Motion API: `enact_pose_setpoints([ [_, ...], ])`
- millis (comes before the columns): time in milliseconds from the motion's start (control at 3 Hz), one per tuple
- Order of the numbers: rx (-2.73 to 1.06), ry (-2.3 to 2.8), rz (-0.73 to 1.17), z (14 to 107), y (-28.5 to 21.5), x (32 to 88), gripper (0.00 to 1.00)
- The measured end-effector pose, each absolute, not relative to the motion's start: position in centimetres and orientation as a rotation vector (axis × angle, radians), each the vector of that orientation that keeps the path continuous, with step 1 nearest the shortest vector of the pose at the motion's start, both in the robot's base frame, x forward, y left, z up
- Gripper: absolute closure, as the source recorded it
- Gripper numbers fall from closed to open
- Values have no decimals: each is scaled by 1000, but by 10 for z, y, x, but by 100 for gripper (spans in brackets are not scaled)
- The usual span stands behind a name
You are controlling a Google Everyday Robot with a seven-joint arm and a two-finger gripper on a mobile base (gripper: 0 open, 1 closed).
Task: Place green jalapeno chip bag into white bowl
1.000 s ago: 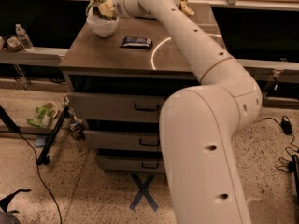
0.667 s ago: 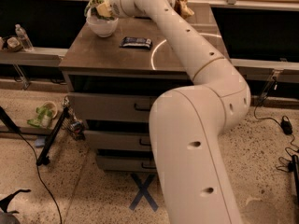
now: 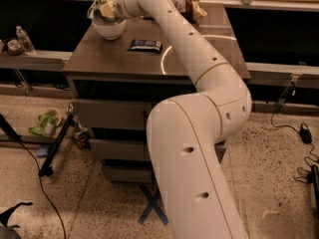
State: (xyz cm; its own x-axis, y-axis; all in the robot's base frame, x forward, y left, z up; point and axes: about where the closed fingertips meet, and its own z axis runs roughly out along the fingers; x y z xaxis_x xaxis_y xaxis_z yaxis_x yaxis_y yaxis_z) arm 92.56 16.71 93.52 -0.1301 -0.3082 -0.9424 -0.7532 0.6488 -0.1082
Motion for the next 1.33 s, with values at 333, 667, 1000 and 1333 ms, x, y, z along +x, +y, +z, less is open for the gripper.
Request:
enact_pose_setpoints([
  [333, -870, 1718, 483, 937, 167, 927, 5],
  [667, -859, 1712, 489, 950, 157, 927, 0],
  [1000, -834, 1714, 485, 962, 133, 927, 0],
  [1333, -772, 1740, 387, 986, 61, 928, 0],
])
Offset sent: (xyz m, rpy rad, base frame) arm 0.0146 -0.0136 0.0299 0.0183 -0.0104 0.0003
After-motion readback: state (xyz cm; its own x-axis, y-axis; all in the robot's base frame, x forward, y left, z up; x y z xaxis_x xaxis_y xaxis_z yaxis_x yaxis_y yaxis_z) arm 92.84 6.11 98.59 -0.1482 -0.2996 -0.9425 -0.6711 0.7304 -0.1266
